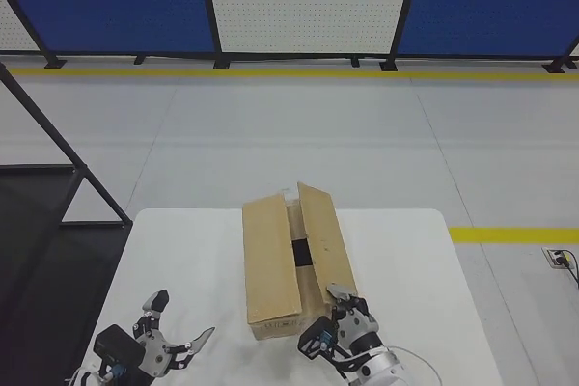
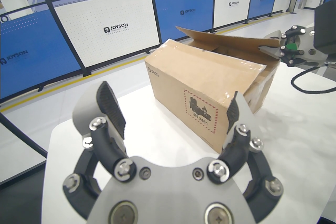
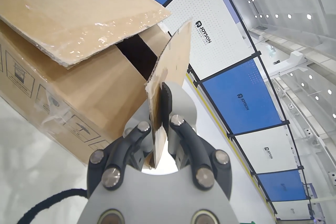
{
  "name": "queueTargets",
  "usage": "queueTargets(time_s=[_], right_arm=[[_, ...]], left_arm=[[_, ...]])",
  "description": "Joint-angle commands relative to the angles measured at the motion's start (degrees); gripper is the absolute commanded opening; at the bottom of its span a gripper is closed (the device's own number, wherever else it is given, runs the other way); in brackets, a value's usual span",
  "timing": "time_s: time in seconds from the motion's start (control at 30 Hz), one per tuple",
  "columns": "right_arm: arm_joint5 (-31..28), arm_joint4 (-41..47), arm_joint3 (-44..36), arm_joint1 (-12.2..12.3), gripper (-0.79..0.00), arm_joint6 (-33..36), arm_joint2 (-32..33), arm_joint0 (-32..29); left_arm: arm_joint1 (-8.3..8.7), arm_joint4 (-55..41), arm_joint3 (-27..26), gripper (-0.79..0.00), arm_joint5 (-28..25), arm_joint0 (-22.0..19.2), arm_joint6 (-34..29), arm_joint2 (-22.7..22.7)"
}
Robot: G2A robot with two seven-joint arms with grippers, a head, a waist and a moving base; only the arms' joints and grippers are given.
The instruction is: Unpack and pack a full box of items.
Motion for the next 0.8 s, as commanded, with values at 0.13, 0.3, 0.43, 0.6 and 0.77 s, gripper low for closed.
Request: queueTargets(time_s=[0.13, 0.3, 0.43, 0.6, 0.77], right_arm=[[-3.4, 2.7, -0.6, 0.5, -0.785, -4.0, 2.9, -1.1], [-6.4, 4.5, -0.9, 1.0, -0.785, -6.6, 5.2, -1.9], [-9.0, 5.5, -1.3, 1.4, -0.785, -8.7, 7.3, -2.4], [-12.8, 5.4, -2.2, 2.0, -0.785, -10.1, 9.8, -2.2], [-16.2, 6.1, -2.8, 2.5, -0.785, -10.6, 12.0, -1.6]], left_arm=[[0.01, 0.0, -0.1, 0.000, 0.0, 0.0, -0.2, 0.1], [0.02, -0.1, 0.0, 0.000, -0.1, -0.3, -0.6, 0.1], [0.03, -0.4, 0.0, 0.000, -0.3, -0.7, -1.1, 0.2], [0.04, -1.1, 0.0, 0.000, -0.7, -1.3, -1.5, 0.3], [0.18, -0.1, -0.1, 0.000, -2.7, -1.6, -1.3, 0.6]])
